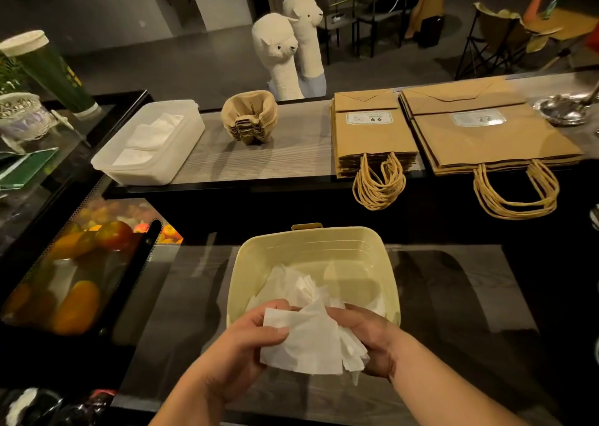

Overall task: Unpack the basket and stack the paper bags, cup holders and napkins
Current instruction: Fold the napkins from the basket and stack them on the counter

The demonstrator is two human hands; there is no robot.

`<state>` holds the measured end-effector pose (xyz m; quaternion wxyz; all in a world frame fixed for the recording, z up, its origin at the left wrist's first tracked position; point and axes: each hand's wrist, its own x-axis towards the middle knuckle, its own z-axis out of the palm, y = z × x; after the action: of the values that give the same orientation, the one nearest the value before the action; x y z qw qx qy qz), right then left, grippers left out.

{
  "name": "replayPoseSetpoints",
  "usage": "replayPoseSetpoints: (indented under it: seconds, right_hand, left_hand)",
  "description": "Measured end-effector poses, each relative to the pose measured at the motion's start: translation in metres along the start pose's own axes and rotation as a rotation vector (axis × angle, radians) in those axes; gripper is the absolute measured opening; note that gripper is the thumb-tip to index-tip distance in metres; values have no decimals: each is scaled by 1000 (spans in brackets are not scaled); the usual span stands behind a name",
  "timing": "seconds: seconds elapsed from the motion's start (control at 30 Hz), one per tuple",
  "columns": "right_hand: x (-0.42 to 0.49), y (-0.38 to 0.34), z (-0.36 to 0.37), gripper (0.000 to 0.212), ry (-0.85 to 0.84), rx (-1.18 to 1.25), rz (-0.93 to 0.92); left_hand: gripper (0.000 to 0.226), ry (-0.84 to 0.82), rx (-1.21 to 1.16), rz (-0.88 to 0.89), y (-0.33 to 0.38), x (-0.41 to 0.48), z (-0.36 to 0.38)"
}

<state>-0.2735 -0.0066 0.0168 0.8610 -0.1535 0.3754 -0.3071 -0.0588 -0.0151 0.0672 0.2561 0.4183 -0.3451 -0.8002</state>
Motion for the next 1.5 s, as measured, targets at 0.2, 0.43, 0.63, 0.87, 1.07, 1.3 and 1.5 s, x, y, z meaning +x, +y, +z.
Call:
replayPoseSetpoints:
  seconds: [0.2,0.43,0.63,0.87,1.07,1.3,1.5]
  right_hand:
    - [7,-13,-4,47,166,141,-92]
    - [13,-27,-6,42,192,185,-129]
    - [15,-26,-2,70,-71,283,-108]
    - [20,-27,-1,62,-240,364,-140]
    - [26,-39,1,55,-236,197,-208]
    - [33,-49,3,66,-200,336,-218]
    - [25,-55,9,38,-165,502,-231]
  left_hand:
    - [59,108,-62,1,12,18,7]
    - [53,-28,-323,39,23,30,14]
    - [9,-288,-480,0,22,35,1]
    - [19,-184,-565,28,20,35,-1]
    - [54,-149,-661,-33,31,39,3]
    - [47,205,-476,43,51,50,11]
    - [25,570,65,172,45,60,28]
